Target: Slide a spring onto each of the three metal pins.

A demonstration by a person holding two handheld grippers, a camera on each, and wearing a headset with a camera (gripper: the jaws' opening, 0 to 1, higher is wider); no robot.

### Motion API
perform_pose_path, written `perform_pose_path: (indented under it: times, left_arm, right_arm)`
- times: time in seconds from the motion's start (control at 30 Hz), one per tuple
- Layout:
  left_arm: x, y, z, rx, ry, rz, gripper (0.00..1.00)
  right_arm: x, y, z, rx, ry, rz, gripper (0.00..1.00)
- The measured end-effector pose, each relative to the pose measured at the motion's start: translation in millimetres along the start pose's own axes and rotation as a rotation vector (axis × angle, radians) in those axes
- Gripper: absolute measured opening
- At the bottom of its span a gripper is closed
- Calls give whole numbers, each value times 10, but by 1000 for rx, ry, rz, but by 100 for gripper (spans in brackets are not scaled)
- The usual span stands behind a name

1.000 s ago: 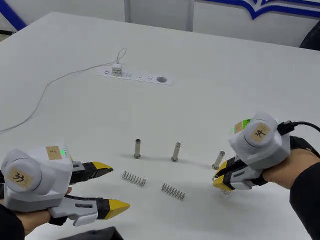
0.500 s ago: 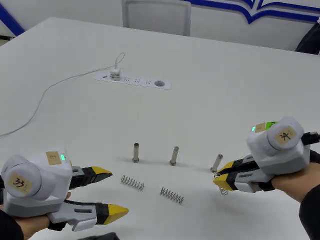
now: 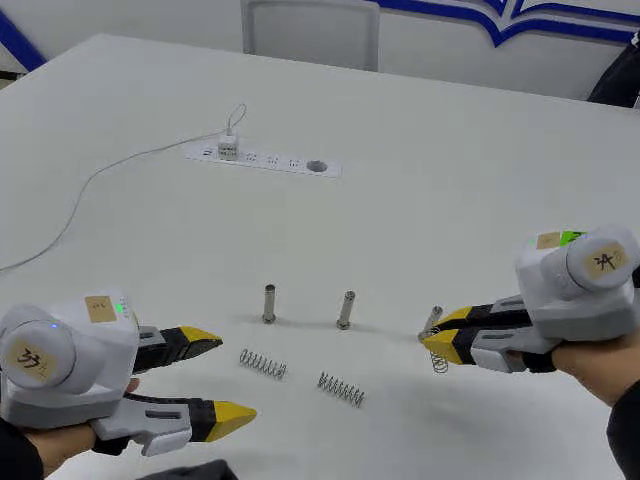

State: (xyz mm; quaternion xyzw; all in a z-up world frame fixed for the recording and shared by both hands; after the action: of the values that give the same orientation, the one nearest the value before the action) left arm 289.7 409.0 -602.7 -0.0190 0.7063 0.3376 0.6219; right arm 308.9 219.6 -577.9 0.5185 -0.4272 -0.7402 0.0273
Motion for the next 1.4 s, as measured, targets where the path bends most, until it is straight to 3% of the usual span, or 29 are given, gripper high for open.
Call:
perform_pose_path:
  times: [0.13, 0.3, 0.43, 0.73, 0.9, 1.07, 1.4]
  left_arm:
    - [-120, -8, -52, 19, -7, -20, 54]
    - [-291, -79, -205, 83, -26, -41, 54]
    - [-384, -151, -246, 109, -45, -45, 53]
    - [-806, -405, -366, 182, -18, -113, 50]
    - [-899, -546, -453, 209, 6, -139, 47]
    - [-922, -605, -479, 212, 39, -162, 44]
    - [-951, -607, -457, 185, 35, -200, 30]
  right_arm:
    - [-178, -4, 104, -18, 30, -29, 12]
    - [-372, -46, 203, -46, 63, -60, 12]
    - [-486, -86, 280, -68, 74, -84, 12]
    - [-620, -141, 372, -90, 95, -118, 12]
    - [-740, -124, 427, -105, 84, -166, 12]
    - [-830, -128, 508, -144, 47, -218, 12]
    - [-905, -177, 660, -193, 50, -234, 12]
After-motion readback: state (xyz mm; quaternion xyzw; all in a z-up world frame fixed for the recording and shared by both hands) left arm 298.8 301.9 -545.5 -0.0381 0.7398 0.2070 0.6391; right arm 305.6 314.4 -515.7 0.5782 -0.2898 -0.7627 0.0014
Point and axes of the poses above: the centre of the closed fingertips' face, and the gripper's own axes: y roughly backward along the fingers, z roughly to its left, x roughly out of its underside, the point moved 1 cm from there along y, roughly backward along the fingers, and after that the axes turned 7 degrees about -x, right-handed, at the moved point
